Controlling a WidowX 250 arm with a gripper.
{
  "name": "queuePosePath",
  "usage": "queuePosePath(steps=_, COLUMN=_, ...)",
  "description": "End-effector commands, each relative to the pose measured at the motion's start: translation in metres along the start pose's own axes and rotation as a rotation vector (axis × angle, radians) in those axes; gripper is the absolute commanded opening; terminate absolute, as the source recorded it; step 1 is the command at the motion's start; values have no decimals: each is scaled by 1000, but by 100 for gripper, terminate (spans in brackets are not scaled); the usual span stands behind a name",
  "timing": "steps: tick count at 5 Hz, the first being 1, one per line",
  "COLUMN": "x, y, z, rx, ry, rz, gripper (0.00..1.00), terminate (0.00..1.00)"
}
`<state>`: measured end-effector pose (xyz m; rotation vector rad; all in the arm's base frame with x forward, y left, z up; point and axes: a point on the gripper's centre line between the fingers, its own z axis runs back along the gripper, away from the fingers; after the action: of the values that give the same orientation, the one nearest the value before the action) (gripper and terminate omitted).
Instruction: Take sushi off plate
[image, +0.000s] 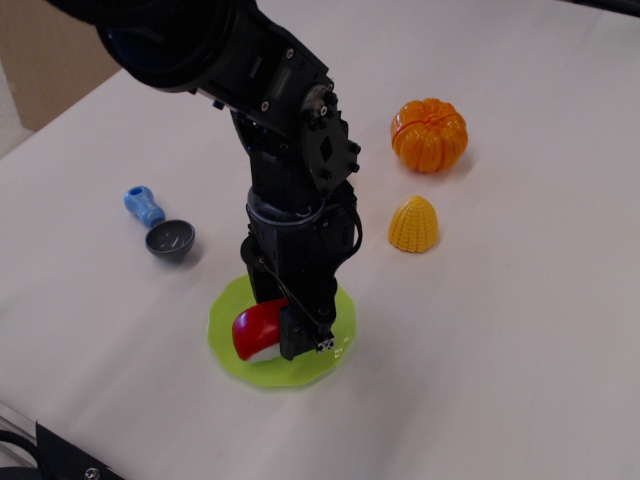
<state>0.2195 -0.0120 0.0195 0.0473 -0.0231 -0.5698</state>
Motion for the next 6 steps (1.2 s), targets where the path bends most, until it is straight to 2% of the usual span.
queuePosePath(steps=1, x=8, y=9, z=0, rx=20, ry=-17, rz=6, gripper=0, terminate=0)
queuePosePath(steps=2, x=9, y=6, z=14, rx=32, ry=-40, rz=15, gripper=0, terminate=0)
queuePosePath(steps=3, x=17, y=-2, z=32, rx=6, ry=-99, rz=4, gripper=0, terminate=0)
queuePosePath(steps=4, x=37, y=-12, z=35, rx=-27, ry=-121, rz=-24, gripper=0, terminate=0)
queuePosePath(steps=5, x=55, y=-17, z=30, rx=-54, ry=-136, rz=-33, gripper=0, terminate=0)
queuePosePath(steps=6, x=73, y=-22, z=15, rx=-81, ry=-121, rz=-37, gripper=0, terminate=0)
